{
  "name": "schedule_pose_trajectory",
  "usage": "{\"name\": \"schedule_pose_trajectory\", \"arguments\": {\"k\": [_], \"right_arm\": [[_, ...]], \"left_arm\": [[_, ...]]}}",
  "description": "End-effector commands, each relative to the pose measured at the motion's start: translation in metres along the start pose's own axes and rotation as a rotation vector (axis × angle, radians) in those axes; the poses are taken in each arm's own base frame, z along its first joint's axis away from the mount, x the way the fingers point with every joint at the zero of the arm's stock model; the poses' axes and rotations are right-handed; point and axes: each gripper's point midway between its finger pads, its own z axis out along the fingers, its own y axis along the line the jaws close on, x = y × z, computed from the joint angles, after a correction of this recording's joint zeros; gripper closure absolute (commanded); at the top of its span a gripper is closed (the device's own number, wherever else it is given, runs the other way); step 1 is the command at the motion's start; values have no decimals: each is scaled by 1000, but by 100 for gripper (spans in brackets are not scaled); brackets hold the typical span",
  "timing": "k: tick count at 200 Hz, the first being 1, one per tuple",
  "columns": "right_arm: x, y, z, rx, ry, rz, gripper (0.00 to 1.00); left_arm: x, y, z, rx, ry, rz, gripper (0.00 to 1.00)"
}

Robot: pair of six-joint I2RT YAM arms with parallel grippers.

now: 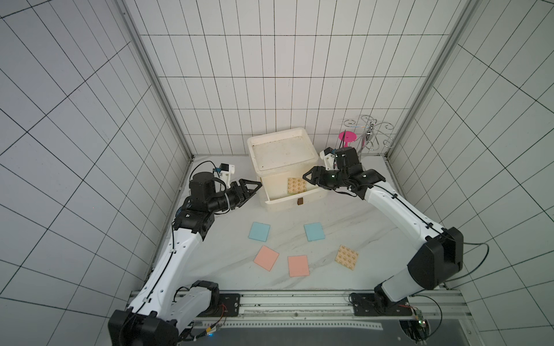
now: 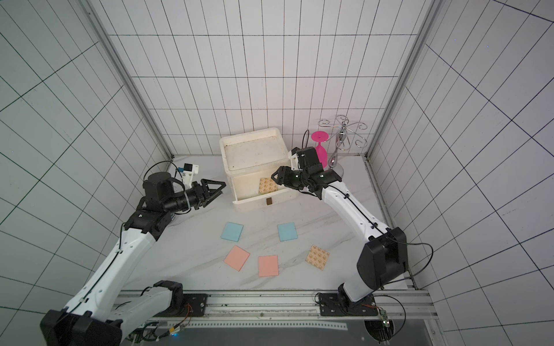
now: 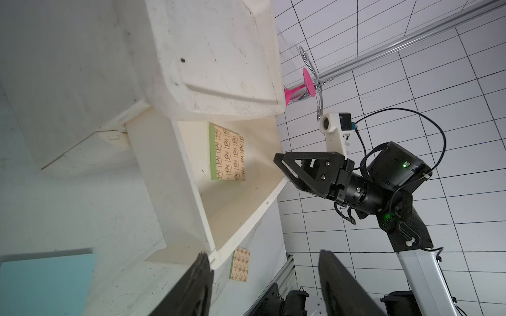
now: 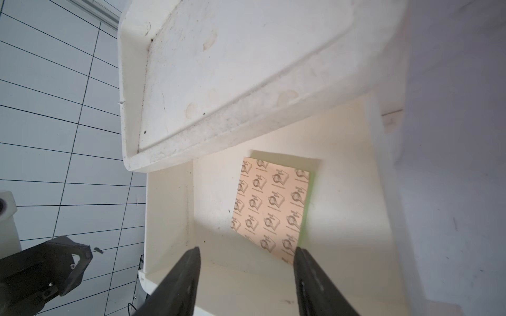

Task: Please put the sticky notes in the drawer by color
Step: Place the sticky notes in the drawer, then pick up the sticky notes from the center of the board.

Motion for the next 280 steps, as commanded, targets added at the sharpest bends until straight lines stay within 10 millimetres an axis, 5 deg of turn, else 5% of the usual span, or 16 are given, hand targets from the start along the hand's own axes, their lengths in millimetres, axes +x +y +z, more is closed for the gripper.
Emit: {"name": "schedule_pose_trajectory", "arguments": {"k": [1, 20, 53, 80, 119, 155, 280], "right_arm": [[-18, 4, -63, 118, -85, -112, 40], [-2, -11, -92, 227, -56, -142, 33], [64, -73, -116, 417, -12, -49, 18], [128, -122, -113, 519, 44, 93, 12], [208, -167, -97, 664, 133, 225, 9], [239, -190, -87, 778, 109, 277, 8], [277, -220, -55, 851, 94, 348, 8]], "left_arm": [[6, -6, 0, 14, 9, 50, 36], [22, -15, 9, 8, 46, 110, 36], [80, -21, 42, -47, 166, 222, 36], [115, -13, 66, -60, 268, 216, 36], [120, -15, 73, -29, 277, 194, 36], [125, -19, 70, -8, 284, 199, 36], [133, -17, 68, 7, 315, 205, 36]]}}
